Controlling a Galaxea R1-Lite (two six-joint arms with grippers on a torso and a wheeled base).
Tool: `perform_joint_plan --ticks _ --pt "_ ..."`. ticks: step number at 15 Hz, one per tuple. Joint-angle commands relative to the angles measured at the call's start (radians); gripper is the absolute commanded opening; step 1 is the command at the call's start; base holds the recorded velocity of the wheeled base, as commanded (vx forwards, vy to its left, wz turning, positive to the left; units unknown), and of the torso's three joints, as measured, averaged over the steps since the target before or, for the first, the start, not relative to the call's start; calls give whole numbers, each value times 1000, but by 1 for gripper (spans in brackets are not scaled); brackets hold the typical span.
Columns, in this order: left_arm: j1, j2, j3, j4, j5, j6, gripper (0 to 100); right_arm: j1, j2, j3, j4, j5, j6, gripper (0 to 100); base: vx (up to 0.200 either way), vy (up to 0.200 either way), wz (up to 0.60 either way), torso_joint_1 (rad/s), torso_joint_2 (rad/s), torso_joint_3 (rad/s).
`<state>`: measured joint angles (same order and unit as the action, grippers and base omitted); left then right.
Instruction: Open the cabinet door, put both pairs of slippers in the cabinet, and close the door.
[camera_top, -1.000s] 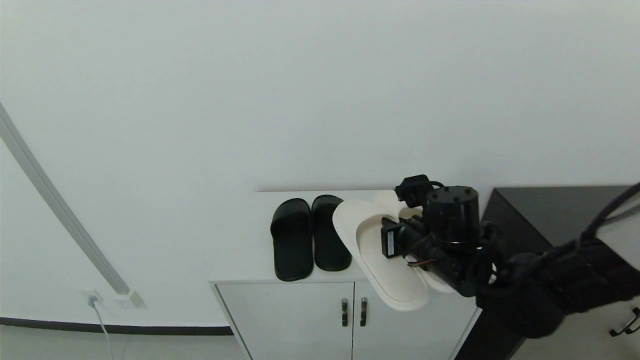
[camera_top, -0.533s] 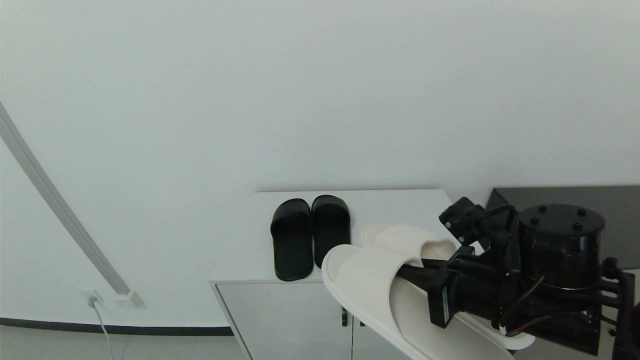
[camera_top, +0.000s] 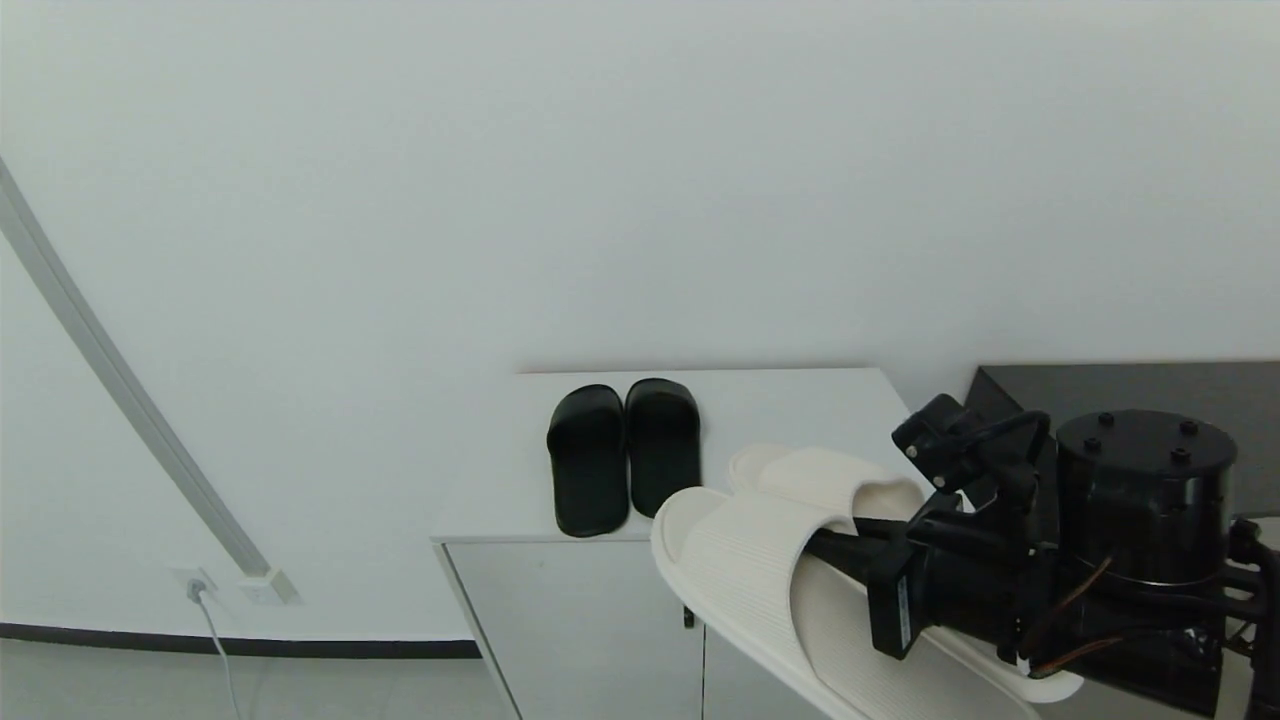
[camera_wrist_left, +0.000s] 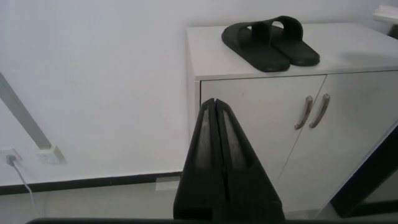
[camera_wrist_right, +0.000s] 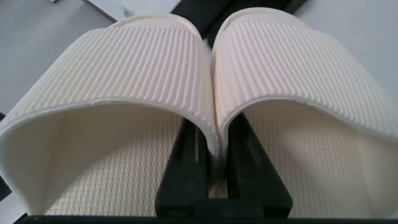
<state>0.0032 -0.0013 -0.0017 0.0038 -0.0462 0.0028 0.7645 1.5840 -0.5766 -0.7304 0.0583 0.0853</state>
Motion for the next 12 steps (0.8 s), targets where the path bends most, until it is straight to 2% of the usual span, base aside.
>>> perform_joint_plan --ticks 1,12 --pt "0 1 0 -1 0 0 0 -1 11 1 0 0 -1 0 0 0 0 0 0 0" --pt "0 1 0 1 0 0 0 1 14 21 0 6 -2 0 0 0 0 0 0 0"
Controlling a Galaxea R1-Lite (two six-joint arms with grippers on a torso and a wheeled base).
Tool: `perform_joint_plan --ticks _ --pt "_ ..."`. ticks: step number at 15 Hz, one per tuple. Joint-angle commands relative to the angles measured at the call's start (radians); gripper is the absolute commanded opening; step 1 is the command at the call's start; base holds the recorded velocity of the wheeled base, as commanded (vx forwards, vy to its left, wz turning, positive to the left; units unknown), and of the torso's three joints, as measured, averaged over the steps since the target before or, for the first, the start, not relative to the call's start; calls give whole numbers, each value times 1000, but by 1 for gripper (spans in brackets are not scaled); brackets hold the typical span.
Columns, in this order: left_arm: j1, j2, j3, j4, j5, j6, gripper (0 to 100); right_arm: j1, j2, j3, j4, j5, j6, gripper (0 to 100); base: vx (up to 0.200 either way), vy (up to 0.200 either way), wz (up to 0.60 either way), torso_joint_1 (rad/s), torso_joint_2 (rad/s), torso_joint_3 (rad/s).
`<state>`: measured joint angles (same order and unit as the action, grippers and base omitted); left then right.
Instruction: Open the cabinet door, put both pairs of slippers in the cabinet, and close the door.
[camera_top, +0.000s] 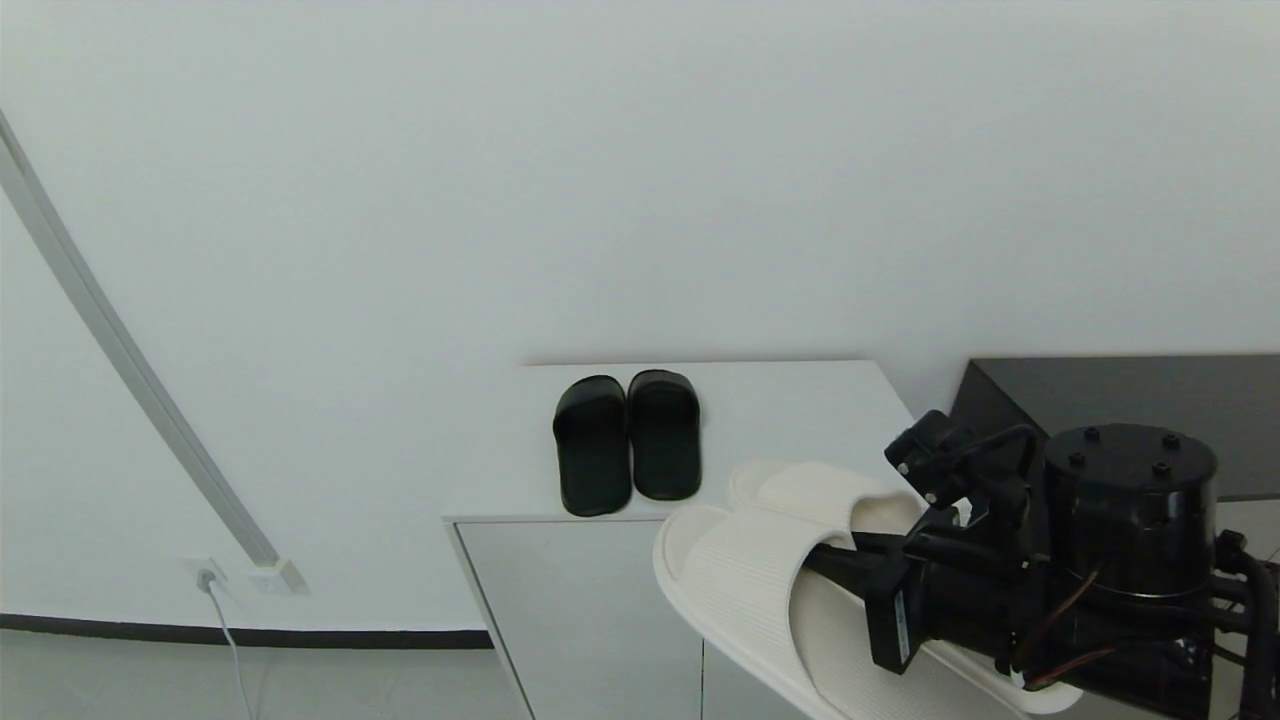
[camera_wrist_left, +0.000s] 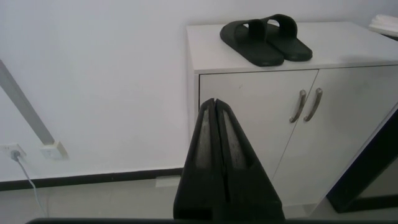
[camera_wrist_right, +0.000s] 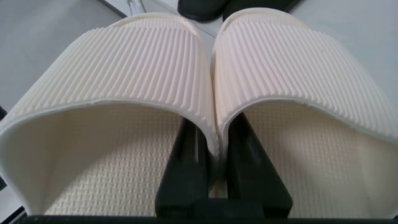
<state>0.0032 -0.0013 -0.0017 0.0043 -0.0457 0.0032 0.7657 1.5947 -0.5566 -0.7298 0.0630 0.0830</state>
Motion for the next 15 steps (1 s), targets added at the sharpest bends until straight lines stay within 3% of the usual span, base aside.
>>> perform_joint_plan --ticks 1,7,15 --pt "0 1 0 0 0 0 0 0 4 1 0 1 0 0 0 0 0 0 0 0" --pt "0 1 0 -1 0 0 0 3 4 4 0 1 -2 0 0 0 0 -13 20 17" --pt "0 1 0 0 0 0 0 3 1 12 0 5 -19 0 0 0 0 -155 347 194"
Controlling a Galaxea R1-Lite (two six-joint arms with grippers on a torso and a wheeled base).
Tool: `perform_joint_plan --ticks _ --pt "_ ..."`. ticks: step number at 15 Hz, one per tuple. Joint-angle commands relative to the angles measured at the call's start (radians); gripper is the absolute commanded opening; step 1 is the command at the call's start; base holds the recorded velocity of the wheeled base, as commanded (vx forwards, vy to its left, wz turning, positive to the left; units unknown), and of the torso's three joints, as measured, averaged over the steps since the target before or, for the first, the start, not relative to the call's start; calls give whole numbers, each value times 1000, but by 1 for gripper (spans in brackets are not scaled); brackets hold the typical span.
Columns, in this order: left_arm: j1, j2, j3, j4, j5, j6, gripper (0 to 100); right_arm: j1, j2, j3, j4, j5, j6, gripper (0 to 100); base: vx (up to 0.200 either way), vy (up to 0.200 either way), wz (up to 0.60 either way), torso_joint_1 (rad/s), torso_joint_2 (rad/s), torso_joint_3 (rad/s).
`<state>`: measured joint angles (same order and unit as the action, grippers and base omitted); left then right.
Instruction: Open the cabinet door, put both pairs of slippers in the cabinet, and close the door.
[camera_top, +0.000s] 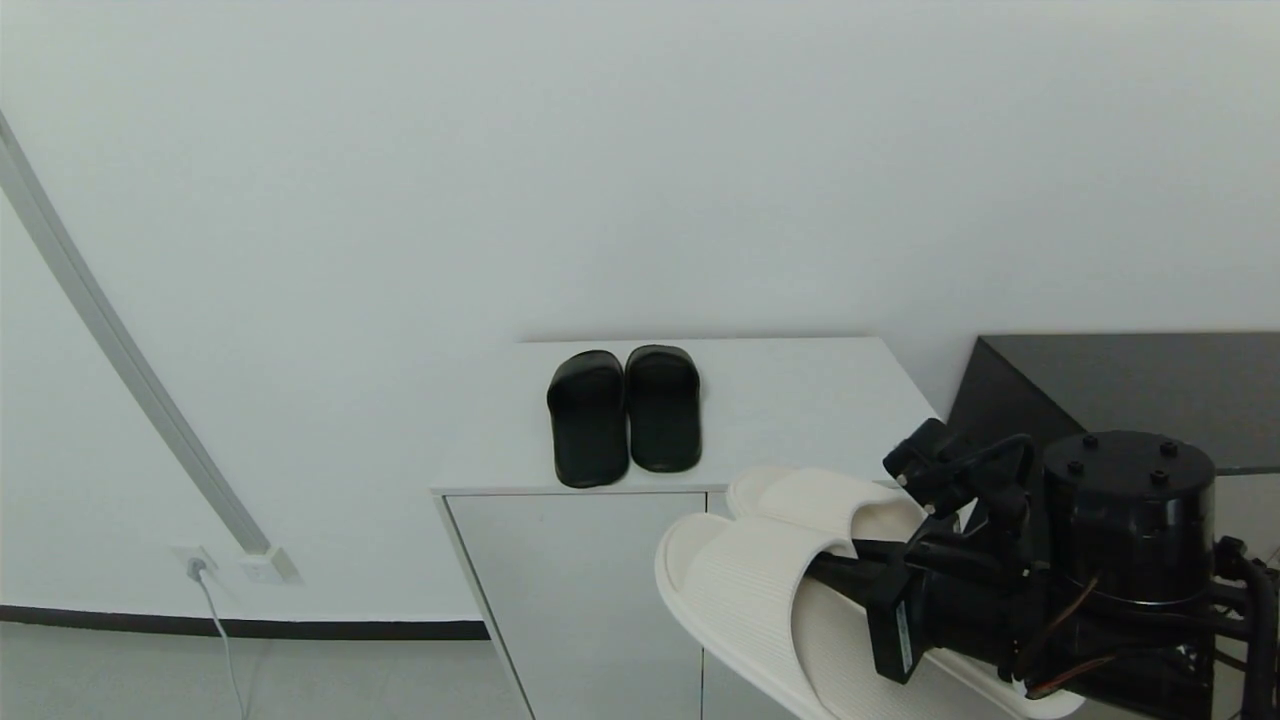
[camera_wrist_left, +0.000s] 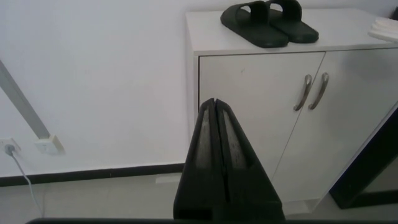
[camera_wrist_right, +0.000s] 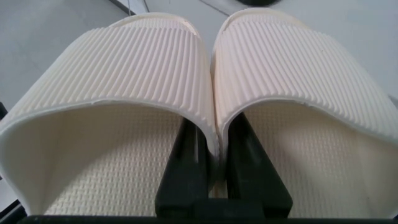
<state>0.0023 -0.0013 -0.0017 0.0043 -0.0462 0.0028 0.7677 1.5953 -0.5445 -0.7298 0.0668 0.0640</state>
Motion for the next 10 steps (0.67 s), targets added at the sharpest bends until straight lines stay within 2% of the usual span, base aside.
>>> perform_joint_plan --ticks 1,4,10 --pt "1 1 0 0 0 0 0 1 0 5 0 1 0 0 0 0 0 -159 388 217" --pt "1 1 0 0 0 0 0 2 0 11 -19 1 -1 0 0 0 0 -180 422 232" --pt "1 1 0 0 0 0 0 4 2 17 -25 1 -1 0 0 0 0 -224 543 311"
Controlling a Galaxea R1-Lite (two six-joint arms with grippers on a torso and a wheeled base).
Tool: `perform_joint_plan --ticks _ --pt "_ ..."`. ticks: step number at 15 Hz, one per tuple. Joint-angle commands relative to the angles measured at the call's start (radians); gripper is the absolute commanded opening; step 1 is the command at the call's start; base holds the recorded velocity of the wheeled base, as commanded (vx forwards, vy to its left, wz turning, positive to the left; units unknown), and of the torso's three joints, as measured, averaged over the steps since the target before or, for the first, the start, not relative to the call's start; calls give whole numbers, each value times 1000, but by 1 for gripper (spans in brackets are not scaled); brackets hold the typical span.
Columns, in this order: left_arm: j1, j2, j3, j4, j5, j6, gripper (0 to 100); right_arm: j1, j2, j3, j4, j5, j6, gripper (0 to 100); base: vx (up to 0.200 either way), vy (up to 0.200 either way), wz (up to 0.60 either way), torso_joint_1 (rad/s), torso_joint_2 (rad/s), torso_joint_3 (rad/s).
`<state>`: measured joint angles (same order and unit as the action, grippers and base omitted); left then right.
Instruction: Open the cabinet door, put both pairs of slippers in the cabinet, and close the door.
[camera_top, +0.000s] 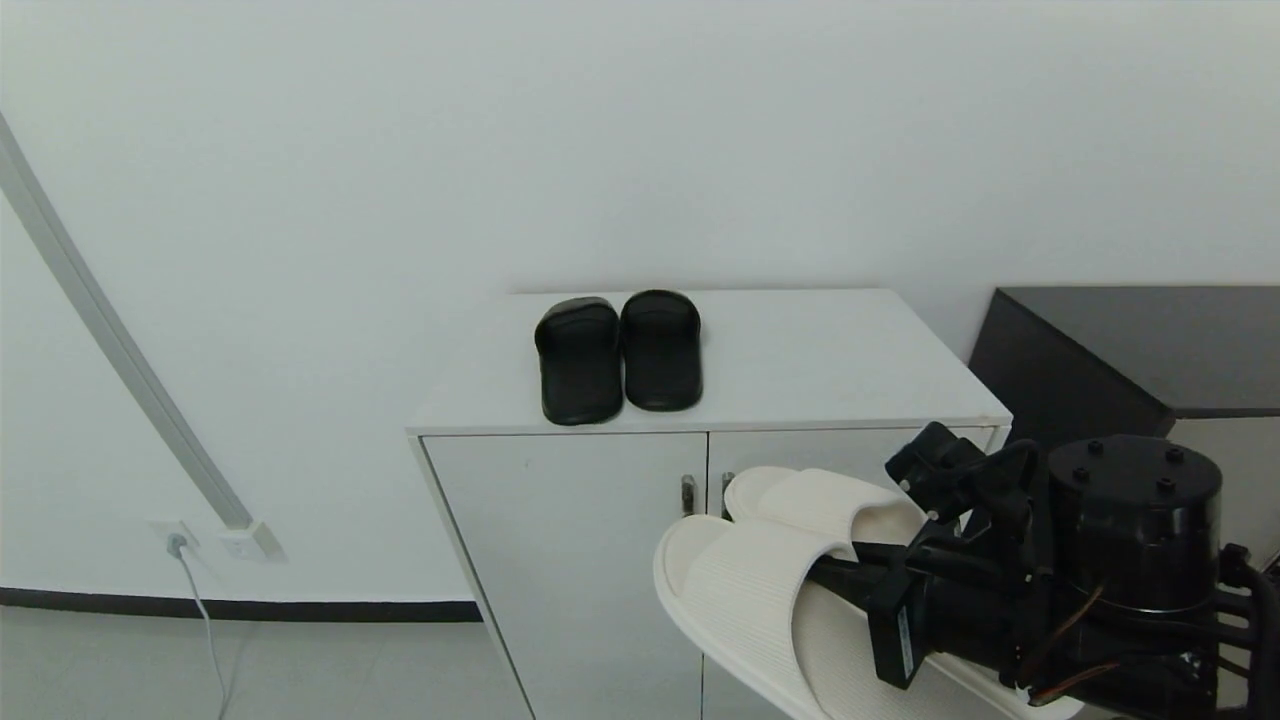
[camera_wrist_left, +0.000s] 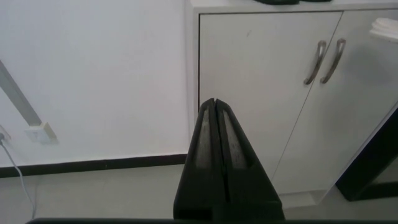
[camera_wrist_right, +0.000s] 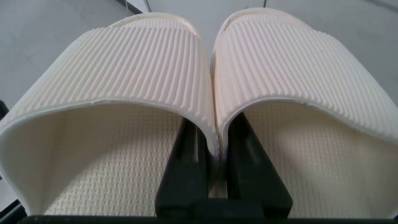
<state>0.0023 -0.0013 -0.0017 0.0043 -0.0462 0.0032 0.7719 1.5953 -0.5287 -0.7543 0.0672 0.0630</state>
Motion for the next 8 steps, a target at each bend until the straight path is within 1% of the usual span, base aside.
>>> perform_joint_plan --ticks 1,8 --pt "1 1 0 0 0 0 0 0 2 1 0 0 0 0 0 0 0 -212 530 325" --pt "1 1 0 -1 0 0 0 0 2 3 0 0 0 0 0 0 0 -190 514 324"
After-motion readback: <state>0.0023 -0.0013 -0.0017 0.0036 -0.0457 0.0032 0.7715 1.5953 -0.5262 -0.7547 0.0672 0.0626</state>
